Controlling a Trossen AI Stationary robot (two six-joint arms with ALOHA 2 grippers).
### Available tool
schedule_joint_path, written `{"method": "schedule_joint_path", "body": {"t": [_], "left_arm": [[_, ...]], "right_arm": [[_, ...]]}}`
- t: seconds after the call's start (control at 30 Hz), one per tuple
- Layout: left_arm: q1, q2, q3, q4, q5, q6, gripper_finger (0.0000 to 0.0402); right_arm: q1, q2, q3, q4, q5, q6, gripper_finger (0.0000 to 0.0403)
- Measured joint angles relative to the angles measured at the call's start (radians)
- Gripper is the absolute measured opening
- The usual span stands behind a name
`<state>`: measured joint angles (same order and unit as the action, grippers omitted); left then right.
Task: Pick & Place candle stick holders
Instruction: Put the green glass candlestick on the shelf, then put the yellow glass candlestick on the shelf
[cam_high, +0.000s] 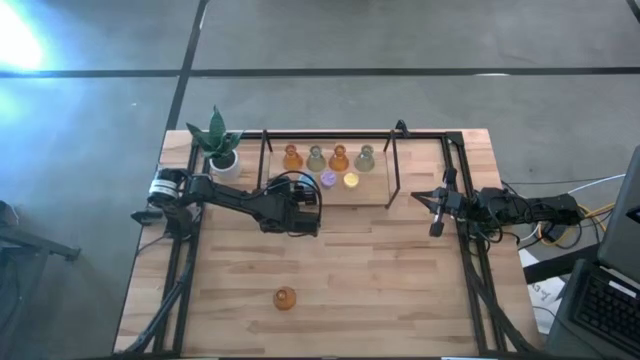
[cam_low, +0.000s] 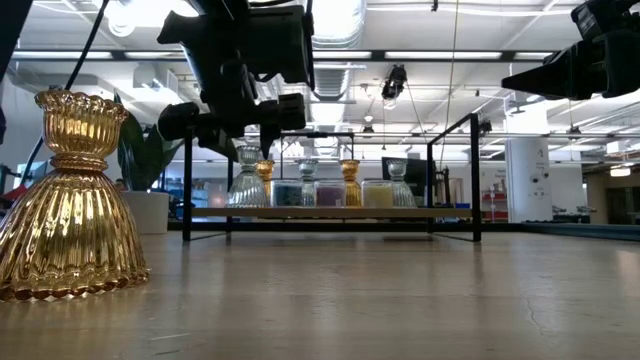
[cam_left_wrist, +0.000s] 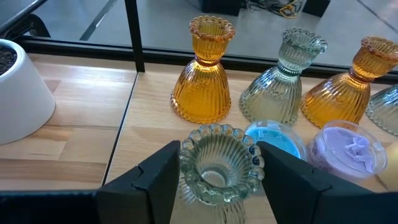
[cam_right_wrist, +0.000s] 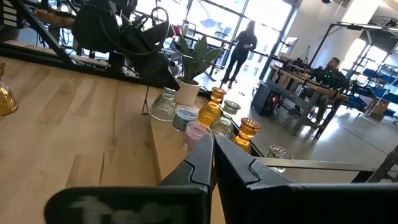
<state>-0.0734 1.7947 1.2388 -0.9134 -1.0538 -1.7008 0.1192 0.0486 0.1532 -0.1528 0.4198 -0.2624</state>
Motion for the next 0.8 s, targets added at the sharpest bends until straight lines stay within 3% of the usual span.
{"method": "schedule_joint_path", "body": {"t": [0.37, 0.8], "left_arm": [[0.0, -0.015, 0.004, -0.004, 0.001, 0.004, 0.0216], [0.0, -0.045, 0.095, -0.038, -0.04, 0.157, 0.0216]], "right_arm": [[0.0, 0.0, 0.0, 0.0, 0.0, 0.0, 0.0008], [0.0, 0.0, 0.0, 0.0, 0.0, 0.0, 0.0008]]}}
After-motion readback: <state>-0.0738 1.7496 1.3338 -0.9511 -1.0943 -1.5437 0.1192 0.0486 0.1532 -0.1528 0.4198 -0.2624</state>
